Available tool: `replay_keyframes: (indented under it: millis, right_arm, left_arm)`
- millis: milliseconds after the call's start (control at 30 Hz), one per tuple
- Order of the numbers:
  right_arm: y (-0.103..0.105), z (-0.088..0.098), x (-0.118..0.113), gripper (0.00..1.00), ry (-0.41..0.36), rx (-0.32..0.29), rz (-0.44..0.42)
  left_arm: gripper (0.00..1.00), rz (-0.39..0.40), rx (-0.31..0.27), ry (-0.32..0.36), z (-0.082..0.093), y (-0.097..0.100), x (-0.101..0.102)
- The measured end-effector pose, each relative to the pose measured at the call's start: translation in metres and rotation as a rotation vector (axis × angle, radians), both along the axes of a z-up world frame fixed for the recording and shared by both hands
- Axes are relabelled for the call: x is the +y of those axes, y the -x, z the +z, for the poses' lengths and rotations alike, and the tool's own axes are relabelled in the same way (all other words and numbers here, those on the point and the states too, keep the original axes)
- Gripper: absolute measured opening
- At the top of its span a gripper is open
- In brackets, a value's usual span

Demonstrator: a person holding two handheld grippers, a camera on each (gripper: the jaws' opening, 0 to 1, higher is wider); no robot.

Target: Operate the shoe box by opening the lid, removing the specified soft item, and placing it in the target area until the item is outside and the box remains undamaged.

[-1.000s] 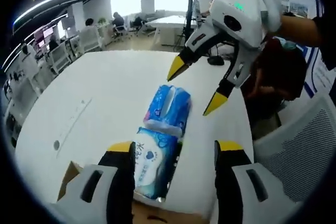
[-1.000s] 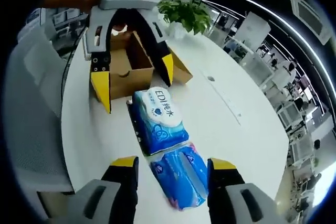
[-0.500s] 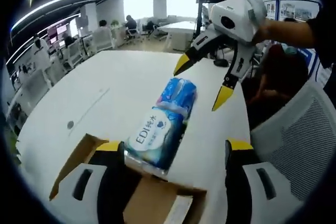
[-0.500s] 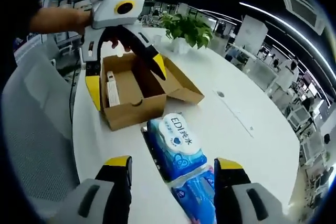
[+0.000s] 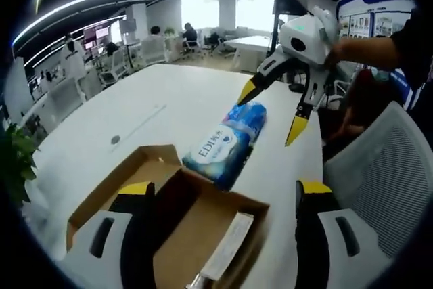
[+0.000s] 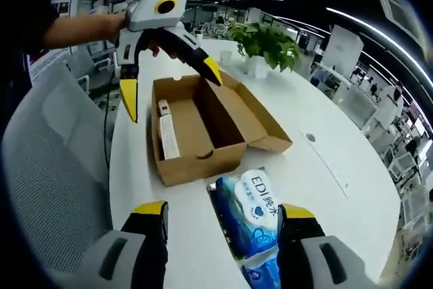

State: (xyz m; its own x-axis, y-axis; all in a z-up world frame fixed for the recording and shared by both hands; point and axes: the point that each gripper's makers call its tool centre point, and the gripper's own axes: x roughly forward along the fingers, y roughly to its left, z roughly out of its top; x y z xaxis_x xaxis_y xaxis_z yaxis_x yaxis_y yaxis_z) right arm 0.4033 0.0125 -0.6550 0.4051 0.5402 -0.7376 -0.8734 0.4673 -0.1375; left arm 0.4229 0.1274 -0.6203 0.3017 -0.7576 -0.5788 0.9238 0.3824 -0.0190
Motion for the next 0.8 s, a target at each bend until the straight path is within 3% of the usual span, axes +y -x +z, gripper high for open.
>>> replay_keyframes:
  millis: [533,633,800]
  right_arm:
    - [0.004,-0.005,0.068,0.56,-0.004,0.007,0.177]
    - [0.002,-0.007,0.077,0.54,-0.003,0.006,0.197]
    - [0.000,-0.009,0.092,0.54,-0.007,0.014,0.227]
  left_arm:
    - [0.94,0.110,-0.062,0.003,0.009,0.019,0.061]
    - [0.99,0.133,-0.065,0.025,0.011,0.023,0.068]
    - [0.99,0.167,-0.052,0.011,0.007,0.032,0.081]
